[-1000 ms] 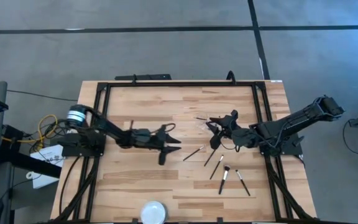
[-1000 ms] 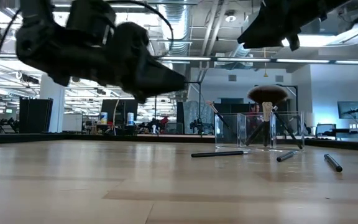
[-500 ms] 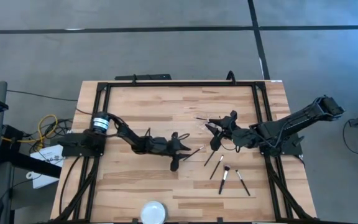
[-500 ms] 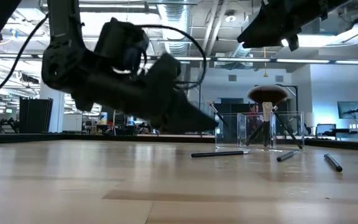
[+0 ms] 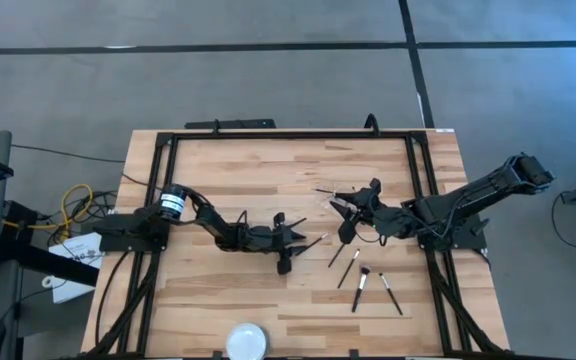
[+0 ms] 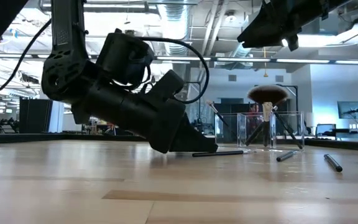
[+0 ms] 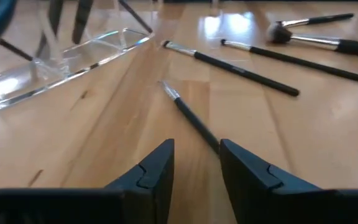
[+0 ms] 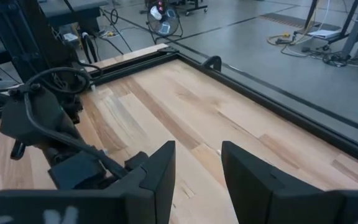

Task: Pick & Place Makeup Brushes
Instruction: Put the black liner brush into the makeup organizer

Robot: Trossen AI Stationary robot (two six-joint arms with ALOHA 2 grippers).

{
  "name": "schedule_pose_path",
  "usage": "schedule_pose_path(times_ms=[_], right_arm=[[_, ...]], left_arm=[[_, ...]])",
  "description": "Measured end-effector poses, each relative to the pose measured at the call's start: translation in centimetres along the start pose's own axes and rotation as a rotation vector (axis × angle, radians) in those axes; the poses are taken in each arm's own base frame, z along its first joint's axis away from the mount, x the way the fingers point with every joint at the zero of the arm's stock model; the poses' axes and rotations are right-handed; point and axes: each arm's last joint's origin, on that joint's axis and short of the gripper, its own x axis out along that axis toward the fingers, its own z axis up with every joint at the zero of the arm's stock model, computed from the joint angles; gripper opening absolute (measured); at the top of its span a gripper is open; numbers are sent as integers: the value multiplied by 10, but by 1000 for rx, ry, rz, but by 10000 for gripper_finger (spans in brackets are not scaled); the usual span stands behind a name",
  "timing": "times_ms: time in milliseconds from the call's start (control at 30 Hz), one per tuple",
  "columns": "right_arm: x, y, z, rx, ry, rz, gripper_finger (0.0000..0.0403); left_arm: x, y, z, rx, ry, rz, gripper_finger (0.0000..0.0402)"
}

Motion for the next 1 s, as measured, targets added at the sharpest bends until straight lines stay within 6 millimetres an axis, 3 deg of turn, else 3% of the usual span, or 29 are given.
schedule_pose_path(times_ms=[200,433,633,1000], right_arm=[[0,0,0,-3,2,-1,121],[0,0,0,-3,3,-1,121],[0,0,0,-1,1,-1,121],[0,0,0,-1,1,-1,121]], left_arm=[[-4,-4,18,-15,-60,-15,127],[-5,-17,8,7,-21,-66,127],[-4,-10,4,16,16,28,127],[-3,-12,6,16,16,25,127]])
